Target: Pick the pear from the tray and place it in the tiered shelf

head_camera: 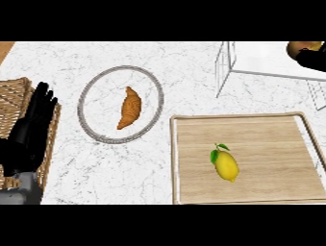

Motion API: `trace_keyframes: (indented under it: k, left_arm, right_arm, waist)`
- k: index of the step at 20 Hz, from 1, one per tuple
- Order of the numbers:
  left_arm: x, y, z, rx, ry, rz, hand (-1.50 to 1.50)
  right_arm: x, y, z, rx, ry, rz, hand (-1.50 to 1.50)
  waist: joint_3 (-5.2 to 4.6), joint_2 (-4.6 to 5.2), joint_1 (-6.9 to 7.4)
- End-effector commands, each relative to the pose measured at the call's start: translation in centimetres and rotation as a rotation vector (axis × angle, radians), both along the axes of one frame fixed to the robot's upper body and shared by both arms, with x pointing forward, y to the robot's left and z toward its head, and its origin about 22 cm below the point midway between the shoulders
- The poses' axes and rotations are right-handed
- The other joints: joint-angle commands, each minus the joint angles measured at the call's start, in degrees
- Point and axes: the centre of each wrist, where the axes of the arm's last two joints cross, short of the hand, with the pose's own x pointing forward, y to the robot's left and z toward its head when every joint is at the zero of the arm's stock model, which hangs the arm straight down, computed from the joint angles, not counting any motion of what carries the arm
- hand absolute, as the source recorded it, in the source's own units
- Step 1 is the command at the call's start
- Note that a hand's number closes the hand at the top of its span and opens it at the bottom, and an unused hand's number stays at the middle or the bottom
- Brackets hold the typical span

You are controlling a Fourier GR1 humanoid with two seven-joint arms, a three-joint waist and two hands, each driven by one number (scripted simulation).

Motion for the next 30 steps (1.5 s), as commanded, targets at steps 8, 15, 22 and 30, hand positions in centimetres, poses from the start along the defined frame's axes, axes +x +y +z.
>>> trace_keyframes:
  k: [8, 15, 22, 30]
  left_arm:
    - [-0.8, 2.0, 1.3, 0.017, -0.01, -0.003, 0.0]
    - [-0.2, -0.3, 1.5, 0.004, -0.007, -0.011, 0.0]
    - [-0.9, -0.8, 1.3, 0.007, -0.01, -0.022, 0.0]
    - [0.0, 1.0, -0.4, -0.013, 0.005, 0.012, 0.0]
  right_arm:
    - [4.7, -2.9, -2.8, 0.01, -0.052, 0.011, 1.5]
    - [6.8, -2.8, -6.1, 0.157, -0.102, -0.049, 1.5]
    - [8.5, -5.4, -3.7, 0.191, -0.036, 0.016, -1.5]
    - [8.1, -6.7, -3.2, 0.258, -0.209, 0.09, -1.5]
  waist:
    - [0.0, -0.04, 0.11]
    - [0.06, 0.26, 0.82]
    - [0.04, 0.2, 0.75]
    - [0.01, 0.13, 0.17]
